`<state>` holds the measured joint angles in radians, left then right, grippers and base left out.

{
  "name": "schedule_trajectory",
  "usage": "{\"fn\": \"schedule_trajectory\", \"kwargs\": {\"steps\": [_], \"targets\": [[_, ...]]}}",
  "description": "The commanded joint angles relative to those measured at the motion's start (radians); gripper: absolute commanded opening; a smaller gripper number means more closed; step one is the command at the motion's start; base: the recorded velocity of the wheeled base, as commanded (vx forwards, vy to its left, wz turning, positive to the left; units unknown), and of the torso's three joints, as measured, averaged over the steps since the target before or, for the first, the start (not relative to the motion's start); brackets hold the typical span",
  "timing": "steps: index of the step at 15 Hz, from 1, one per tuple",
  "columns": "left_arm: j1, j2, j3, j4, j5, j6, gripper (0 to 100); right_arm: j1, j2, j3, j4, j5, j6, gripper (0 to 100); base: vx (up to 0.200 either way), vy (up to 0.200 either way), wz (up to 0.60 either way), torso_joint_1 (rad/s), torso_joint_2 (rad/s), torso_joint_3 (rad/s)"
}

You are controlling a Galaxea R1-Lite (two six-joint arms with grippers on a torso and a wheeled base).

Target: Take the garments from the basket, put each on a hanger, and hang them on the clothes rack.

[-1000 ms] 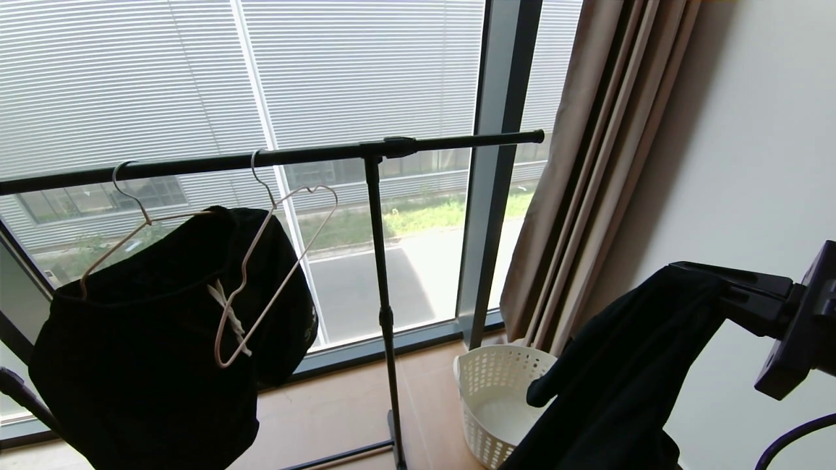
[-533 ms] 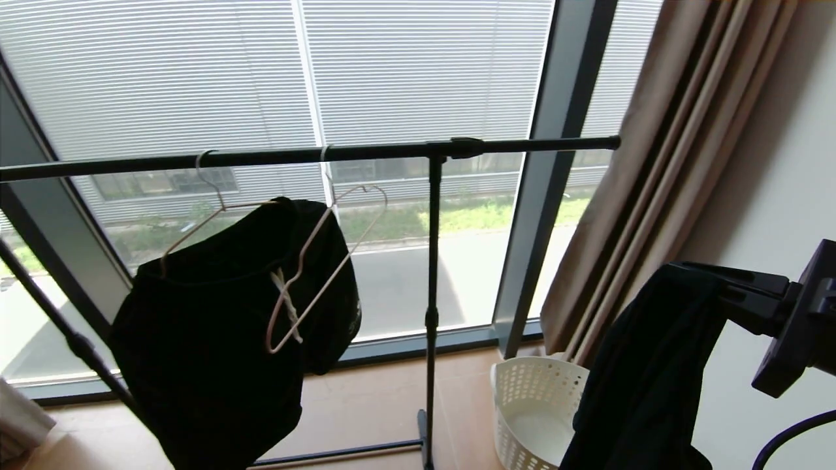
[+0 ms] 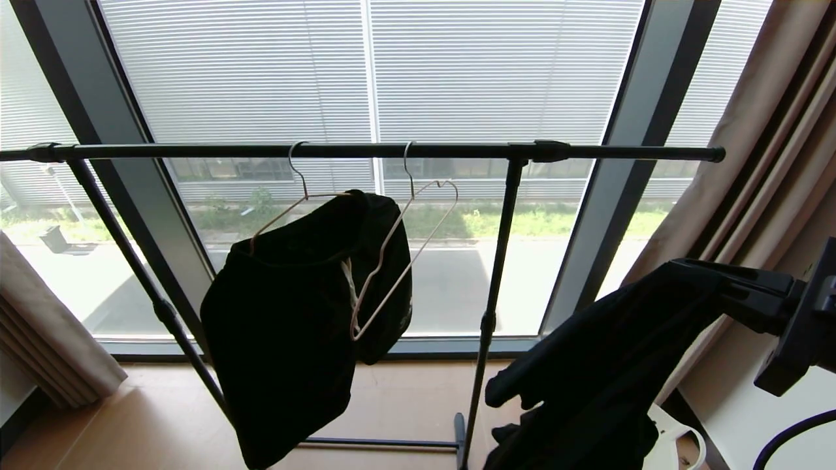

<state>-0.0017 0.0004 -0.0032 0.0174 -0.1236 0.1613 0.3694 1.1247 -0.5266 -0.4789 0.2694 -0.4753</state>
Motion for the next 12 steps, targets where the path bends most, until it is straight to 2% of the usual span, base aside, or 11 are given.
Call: {"fn": "schedule_trajectory", "kwargs": {"steps": [1,6,12], "targets": [[0.0,0.001,0.0,-0.001,-0.001,0.0,100,0.0,0.0,0.0,0.0,0.001,0.0,0,0.0,0.2,0.0,0.017,0.01,0.002],[0.0,0.001,0.0,-0.001,-0.001,0.0,100,0.0,0.001,0.0,0.0,0.001,0.0,0,0.0,0.2,0.0,-0.001,0.0,0.007],[0.0,0.001,0.002,-0.001,0.001,-0.002,100,0.0,0.003,0.01,0.0,-0.001,0.0,0,0.0,0.0,0.0,0.0,0.0,0.0]]}}
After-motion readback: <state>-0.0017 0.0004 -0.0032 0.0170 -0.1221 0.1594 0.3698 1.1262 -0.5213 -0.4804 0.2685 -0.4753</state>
